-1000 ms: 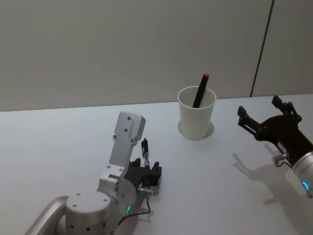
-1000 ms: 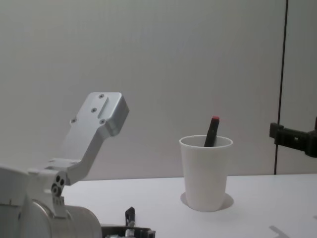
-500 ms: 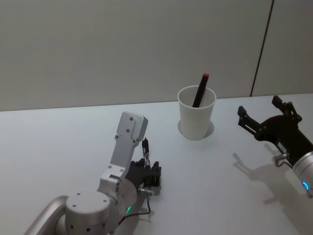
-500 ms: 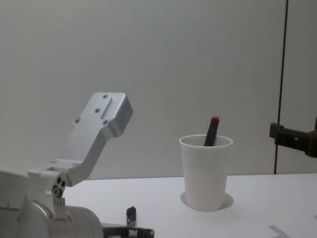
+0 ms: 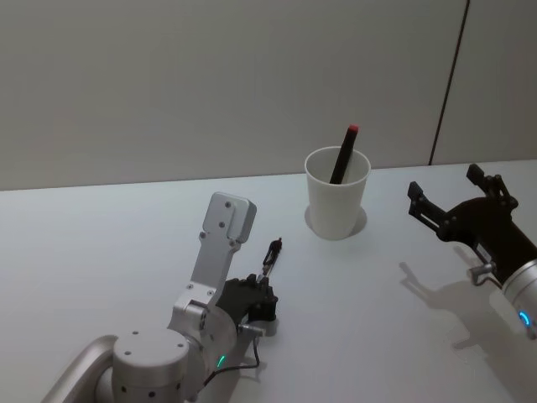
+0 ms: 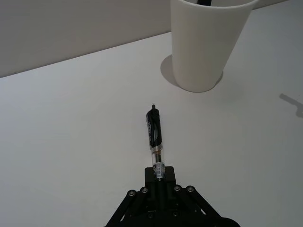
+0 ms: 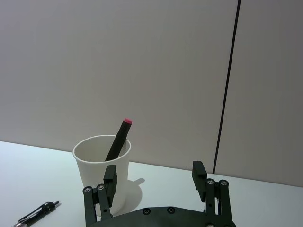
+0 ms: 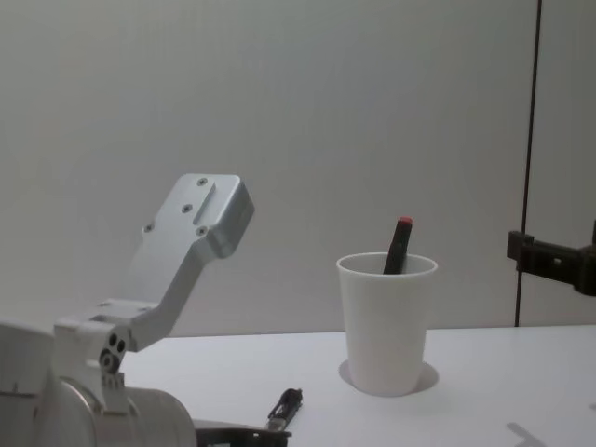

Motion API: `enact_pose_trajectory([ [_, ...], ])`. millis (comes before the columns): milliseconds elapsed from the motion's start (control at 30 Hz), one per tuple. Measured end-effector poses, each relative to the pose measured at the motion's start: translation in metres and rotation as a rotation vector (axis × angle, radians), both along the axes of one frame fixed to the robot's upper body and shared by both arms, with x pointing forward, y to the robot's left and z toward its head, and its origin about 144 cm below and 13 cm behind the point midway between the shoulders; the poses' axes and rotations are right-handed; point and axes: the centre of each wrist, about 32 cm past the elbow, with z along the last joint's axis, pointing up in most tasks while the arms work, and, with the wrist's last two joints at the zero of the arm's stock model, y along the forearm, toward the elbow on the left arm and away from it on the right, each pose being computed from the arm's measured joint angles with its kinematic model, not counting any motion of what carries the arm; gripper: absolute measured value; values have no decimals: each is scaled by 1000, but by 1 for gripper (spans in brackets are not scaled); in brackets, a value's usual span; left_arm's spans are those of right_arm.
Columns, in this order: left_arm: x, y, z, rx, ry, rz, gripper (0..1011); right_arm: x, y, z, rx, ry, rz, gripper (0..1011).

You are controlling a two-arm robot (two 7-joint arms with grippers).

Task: Place the pen into the pen holder.

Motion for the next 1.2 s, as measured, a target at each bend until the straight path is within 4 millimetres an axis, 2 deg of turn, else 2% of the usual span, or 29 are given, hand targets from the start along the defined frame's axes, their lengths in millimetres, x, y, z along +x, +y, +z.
enact_pose_trajectory([
  [567, -3, 6, 0, -29, -68, 62, 121, 0, 0, 0, 0, 0, 0, 1001],
  [1200, -9, 36, 12, -87, -315, 185, 121, 0, 0, 0, 0, 0, 0, 1001],
])
